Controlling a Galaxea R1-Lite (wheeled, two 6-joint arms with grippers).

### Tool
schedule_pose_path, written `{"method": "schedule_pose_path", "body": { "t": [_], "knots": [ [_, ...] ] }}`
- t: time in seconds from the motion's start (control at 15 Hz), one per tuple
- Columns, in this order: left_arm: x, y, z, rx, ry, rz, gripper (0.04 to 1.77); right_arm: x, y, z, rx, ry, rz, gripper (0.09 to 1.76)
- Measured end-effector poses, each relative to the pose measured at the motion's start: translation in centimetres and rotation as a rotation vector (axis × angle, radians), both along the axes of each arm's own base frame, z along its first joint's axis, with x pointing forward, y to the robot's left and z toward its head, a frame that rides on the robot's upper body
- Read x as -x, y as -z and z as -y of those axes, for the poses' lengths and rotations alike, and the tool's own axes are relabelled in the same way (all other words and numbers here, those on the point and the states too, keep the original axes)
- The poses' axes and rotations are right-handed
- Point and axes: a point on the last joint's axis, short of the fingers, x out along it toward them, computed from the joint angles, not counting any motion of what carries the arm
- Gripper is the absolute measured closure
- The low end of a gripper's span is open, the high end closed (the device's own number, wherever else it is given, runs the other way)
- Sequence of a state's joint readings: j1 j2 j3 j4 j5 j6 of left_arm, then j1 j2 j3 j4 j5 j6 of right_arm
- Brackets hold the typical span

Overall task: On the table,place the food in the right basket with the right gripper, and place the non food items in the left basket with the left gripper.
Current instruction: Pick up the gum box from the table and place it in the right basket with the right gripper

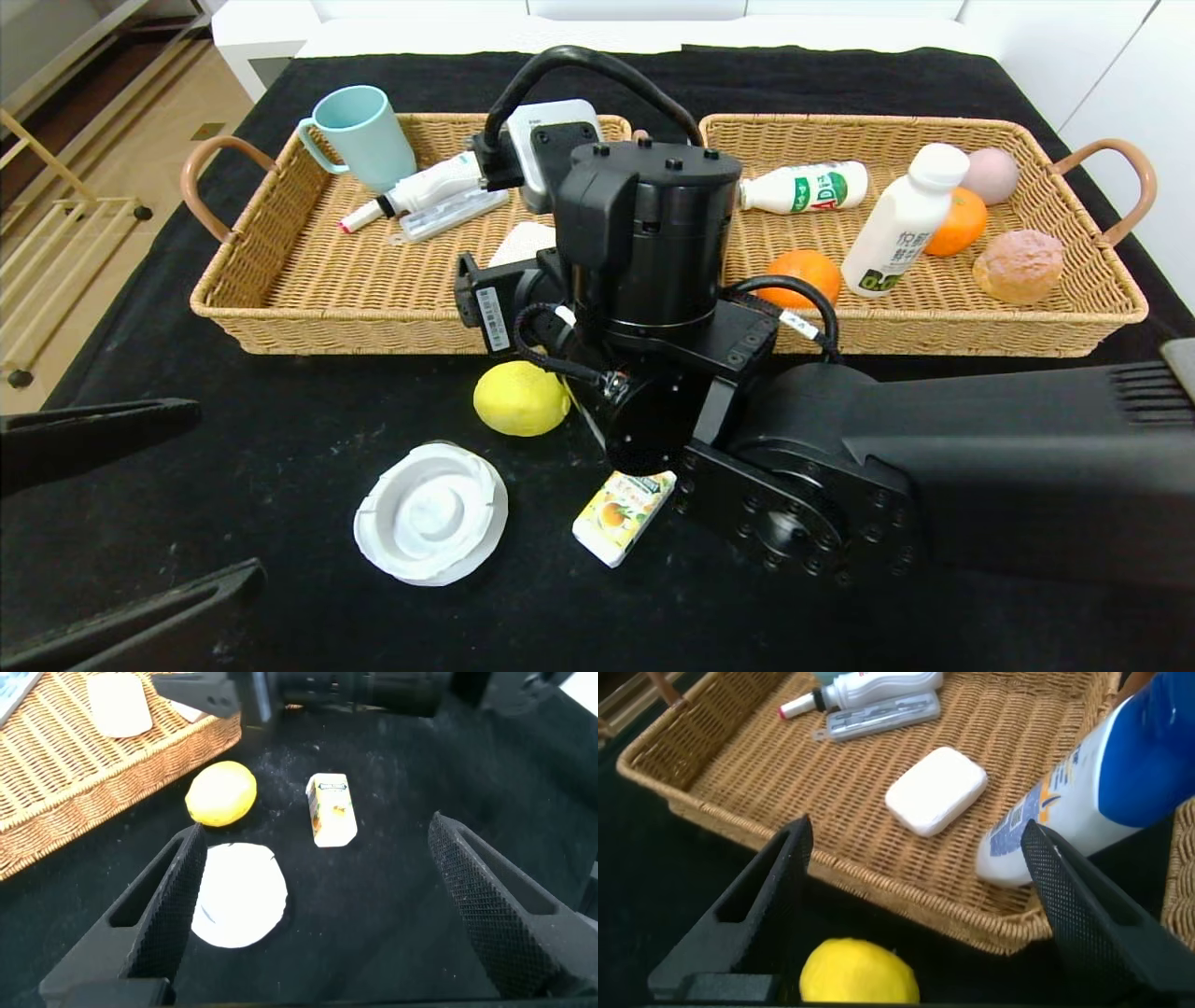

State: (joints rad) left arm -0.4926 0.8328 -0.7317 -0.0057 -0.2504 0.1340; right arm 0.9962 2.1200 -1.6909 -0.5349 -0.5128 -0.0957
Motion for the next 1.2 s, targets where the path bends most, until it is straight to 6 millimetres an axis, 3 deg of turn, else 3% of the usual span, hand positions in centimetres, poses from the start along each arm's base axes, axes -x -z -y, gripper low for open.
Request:
{"method": "schedule_pose_path", "body": {
  "t": [0.6, 0.93, 1.2],
  "knots": [
    [-0.1, 0.1, 0.1, -0.003, 0.0, -0.007, 0.09, 4.1, 1.5, 4.6, 0.068, 0.011, -0.132, 0.16],
    [-0.4, 0.4, 0.2, -0.011, 0.002, -0.02, 0.09, 5.6, 1.5, 7.6, 0.087, 0.069, -0.322, 0.15],
    [-0.6, 0.6, 0.3, -0.017, 0.004, -0.031, 0.09, 6.3, 1.7, 9.0, 0.066, 0.13, -0.504, 0.15]
  ]
}}
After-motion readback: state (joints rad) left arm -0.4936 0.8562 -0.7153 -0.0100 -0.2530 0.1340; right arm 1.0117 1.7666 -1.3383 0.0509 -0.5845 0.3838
